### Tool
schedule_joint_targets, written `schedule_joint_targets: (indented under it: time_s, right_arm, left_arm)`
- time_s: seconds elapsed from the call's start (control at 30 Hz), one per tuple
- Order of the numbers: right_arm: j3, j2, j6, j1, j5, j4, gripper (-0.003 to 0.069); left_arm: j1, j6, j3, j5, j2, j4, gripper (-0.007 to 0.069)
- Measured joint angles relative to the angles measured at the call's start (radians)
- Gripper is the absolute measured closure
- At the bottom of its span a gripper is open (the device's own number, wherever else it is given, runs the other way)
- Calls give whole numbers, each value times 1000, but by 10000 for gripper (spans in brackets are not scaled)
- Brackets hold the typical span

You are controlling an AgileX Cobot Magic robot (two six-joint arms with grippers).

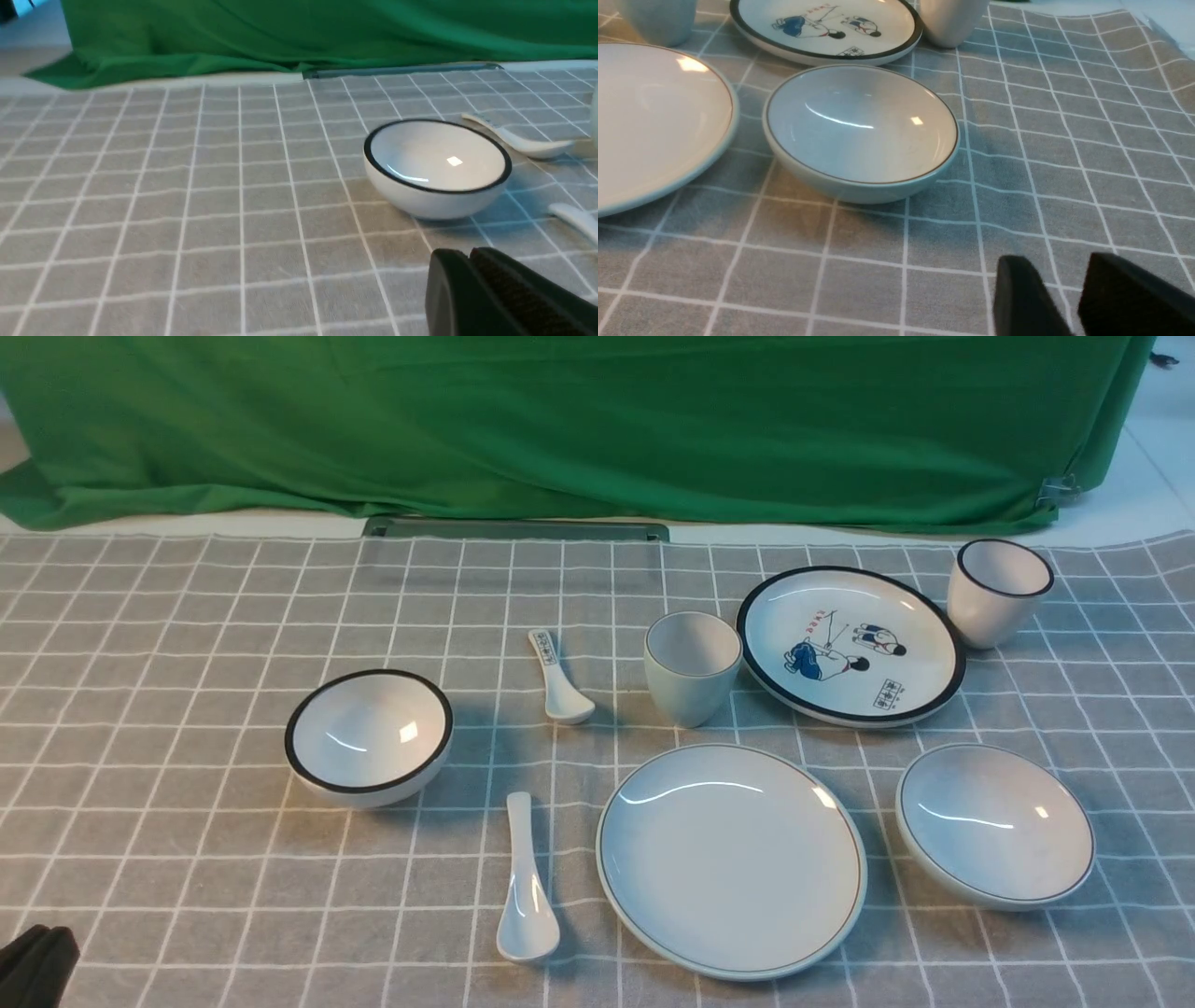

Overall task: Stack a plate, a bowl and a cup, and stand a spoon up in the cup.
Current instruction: Use the right arm to grab a blue rice bowl

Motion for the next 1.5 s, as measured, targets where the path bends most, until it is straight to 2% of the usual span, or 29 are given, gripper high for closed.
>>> schedule_joint_targets:
  time_s: [0.23, 0.33, 0.43, 0.47, 0.5, 0.63, 0.73, 0.87, 0.93, 1.0, 1.07, 1.1, 1.13, 1.17, 1.2, 1.23, 1.27, 1.3, 1.37, 1.43, 1.5]
  right_arm:
    - [0, 0, 0, 0, 0, 0, 417]
    - [0, 0, 3, 0, -18, 2, 417]
    - [0, 0, 131, 0, -100, 124, 417]
    - [0, 0, 229, 0, -152, 186, 417]
    - [0, 0, 246, 0, -170, 207, 417]
    - [0, 0, 542, 0, -335, 306, 417]
    - [0, 0, 585, 0, -378, 318, 417]
    - [0, 0, 587, 0, -448, 324, 419]
    - [-5, 0, 587, 0, -468, 324, 422]
    - [-56, 3, 546, 2, -420, 316, 449]
    - [-209, 56, 422, 10, -248, 281, 547]
    - [-273, 91, 390, 12, -196, 274, 580]
    - [-371, 161, 328, 14, -65, 251, 605]
    - [-404, 189, 321, 15, -65, 246, 611]
    - [-544, 331, 269, 16, 135, 201, 627]
    - [-559, 348, 269, 16, 155, 195, 629]
    - [-666, 488, 229, 18, 328, 138, 632]
    - [-723, 577, 211, 18, 411, 107, 634]
    - [-772, 663, 193, 18, 479, 77, 637]
    - [-874, 885, 162, 18, 594, 7, 638]
    - [-917, 1008, 153, 18, 612, -23, 638]
  left_arm:
    - [0, -25, 0, -255, 0, -188, 607]
    - [0, -87, 0, -353, 0, -246, 607]
    - [0, -166, 0, -403, 0, -263, 607]
    - [0, -180, 0, -417, 0, -264, 607]
    - [0, -184, 0, -423, 0, -265, 607]
    - [0, -237, 0, -457, 0, -269, 607]
    - [0, -299, 0, -493, 0, -269, 607]
    - [0, -379, -6, -713, 0, -271, 607]
    - [0, -388, -38, -702, 8, -273, 607]
    - [0, -394, -124, -613, 36, -276, 607]
    - [0, -397, -334, -317, 134, -221, 607]
    - [0, -396, -414, -190, 191, -190, 607]
    - [0, -392, -492, -56, 258, -166, 607]
    - [0, -387, -507, -30, 286, -162, 607]
    - [0, -338, -631, 233, 426, -145, 607]
    - [0, -323, -655, 257, 459, -146, 607]
    - [0, -259, -735, 438, 590, -160, 607]
    - [0, -195, -770, 544, 671, -181, 607]
    - [0, -149, -792, 599, 746, -198, 607]
    - [0, -1, -805, 702, 942, -271, 607]
    - [-6, 64, -801, 716, 1039, -316, 615]
